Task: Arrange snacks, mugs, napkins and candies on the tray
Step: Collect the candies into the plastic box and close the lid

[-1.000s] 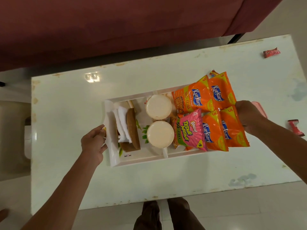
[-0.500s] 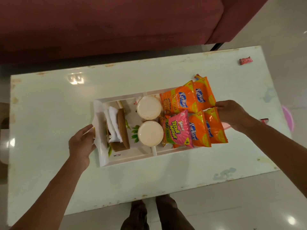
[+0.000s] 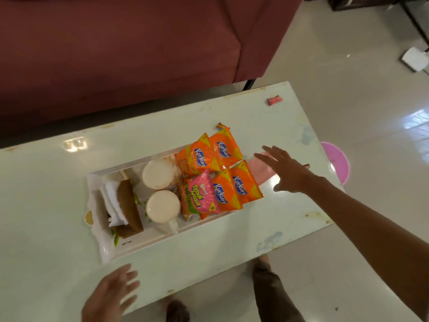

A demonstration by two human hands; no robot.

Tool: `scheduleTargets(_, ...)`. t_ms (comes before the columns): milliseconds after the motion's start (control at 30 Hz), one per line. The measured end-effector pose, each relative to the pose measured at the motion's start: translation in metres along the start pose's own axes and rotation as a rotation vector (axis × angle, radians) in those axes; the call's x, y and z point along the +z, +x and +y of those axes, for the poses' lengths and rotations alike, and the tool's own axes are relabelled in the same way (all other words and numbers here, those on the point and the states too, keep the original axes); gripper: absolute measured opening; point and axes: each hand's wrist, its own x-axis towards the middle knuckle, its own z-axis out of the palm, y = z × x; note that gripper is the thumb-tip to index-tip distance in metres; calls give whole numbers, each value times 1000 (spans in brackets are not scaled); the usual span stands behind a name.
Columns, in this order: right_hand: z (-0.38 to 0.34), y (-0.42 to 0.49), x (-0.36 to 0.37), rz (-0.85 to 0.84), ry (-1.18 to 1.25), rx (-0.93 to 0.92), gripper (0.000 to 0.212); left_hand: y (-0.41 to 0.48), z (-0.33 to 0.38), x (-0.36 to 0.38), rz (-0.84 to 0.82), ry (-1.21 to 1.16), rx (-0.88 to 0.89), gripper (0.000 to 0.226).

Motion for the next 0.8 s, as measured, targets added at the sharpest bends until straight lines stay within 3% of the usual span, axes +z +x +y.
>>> scheduleTargets(100, 8, 25, 10, -6, -110, -80, 119, -28, -12, 63, -81, 66, -48, 18)
scheduleTargets(233, 33, 42, 18, 70, -87, -178, 95, -64, -15, 156, -95, 116, 87, 18)
scheduleTargets(333, 61, 39, 18, 121, 111, -153, 90, -76, -3, 220, -151, 117, 135, 14)
scheduleTargets(433, 81, 29, 13, 154, 334, -89, 92, -76, 16, 268, -200, 147, 218, 27)
scheduleTargets(600, 97, 5, -12, 185, 479, -2, 101, -63, 59, 323, -222, 7, 404, 26)
scheduleTargets(700, 91, -21, -37, 206, 656, 40, 101, -47, 88, 344, -244, -43, 463, 46)
scheduleTargets(800, 74, -50, -64, 170, 836, -2, 98, -34, 114, 355, -406, -108, 404, 82)
